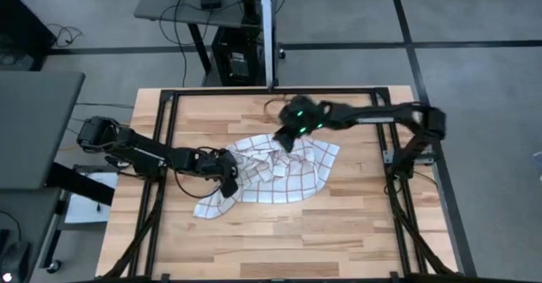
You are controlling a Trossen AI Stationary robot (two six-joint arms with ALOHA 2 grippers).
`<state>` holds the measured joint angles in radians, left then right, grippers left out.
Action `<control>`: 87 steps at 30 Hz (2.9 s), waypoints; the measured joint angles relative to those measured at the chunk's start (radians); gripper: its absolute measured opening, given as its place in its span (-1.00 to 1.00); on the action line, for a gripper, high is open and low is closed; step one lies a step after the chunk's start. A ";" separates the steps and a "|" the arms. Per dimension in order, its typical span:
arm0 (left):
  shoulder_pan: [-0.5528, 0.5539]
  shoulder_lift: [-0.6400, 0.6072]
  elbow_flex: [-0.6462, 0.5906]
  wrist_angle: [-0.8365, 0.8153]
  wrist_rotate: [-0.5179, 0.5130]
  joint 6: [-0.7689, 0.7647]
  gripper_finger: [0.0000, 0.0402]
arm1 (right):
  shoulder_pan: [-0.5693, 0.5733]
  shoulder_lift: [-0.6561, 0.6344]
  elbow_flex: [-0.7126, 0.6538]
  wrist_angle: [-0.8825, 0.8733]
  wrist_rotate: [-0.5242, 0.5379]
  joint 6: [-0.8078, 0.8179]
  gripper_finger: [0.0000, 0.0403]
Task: Roll towel
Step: Fold the white stripe kitchen towel
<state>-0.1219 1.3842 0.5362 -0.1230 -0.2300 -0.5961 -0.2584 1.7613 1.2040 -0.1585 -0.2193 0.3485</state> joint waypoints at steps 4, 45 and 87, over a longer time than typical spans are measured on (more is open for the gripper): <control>0.000 -0.001 0.001 0.000 -0.005 -0.002 -0.46 | 0.034 0.136 0.076 0.000 0.000 -0.010 -0.47; -0.065 0.059 0.011 -0.062 -0.016 -0.102 -0.46 | -0.564 -0.069 0.181 -0.759 0.348 -0.396 -0.47; 0.254 0.352 0.276 0.374 0.039 0.242 -0.46 | 0.468 0.071 -0.338 0.127 0.358 0.628 -0.47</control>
<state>0.1325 1.7363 0.8120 0.2513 -0.1910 -0.3541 0.2098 1.8324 0.8658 -0.0316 0.1382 0.9761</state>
